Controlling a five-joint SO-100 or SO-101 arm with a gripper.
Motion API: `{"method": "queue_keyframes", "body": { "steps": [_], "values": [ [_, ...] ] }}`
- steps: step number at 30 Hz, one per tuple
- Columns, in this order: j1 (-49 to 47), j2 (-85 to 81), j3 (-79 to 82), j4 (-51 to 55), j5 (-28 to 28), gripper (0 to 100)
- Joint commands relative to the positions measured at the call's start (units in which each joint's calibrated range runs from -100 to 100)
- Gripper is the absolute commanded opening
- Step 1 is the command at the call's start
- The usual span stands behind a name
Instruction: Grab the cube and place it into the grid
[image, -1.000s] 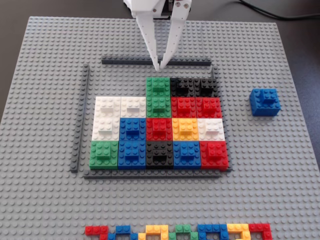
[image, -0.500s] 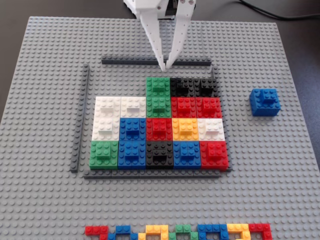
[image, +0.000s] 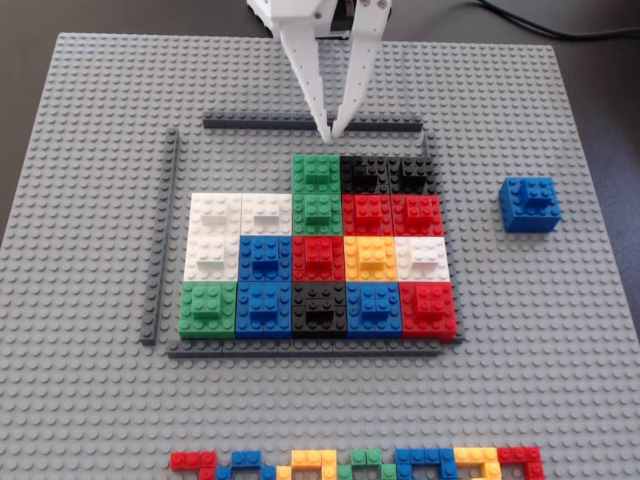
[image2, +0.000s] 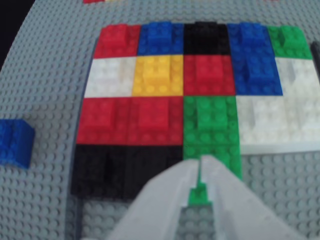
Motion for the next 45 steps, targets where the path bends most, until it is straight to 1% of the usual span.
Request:
{"method": "queue_keyframes", "body": {
  "steps": [1,7,12,18,23,33,39,45],
  "values": [
    [-0.54,-2.04,-4.35,1.78,-0.05,0],
    [-1.57,4.76,-14.87,5.25,-1.17,0],
    [-3.19,14.04,-27.91,10.52,-2.59,0],
    [-6.43,26.94,-45.22,18.05,-3.22,0],
    [-11.0,35.02,-55.83,21.76,-4.2,0],
    [-23.3,49.81,-69.87,24.35,-8.89,0],
    [-27.64,62.62,-83.56,26.2,-12.8,0],
    [-30.0,75.87,-94.61,26.4,-15.14,1]
  ]
}}
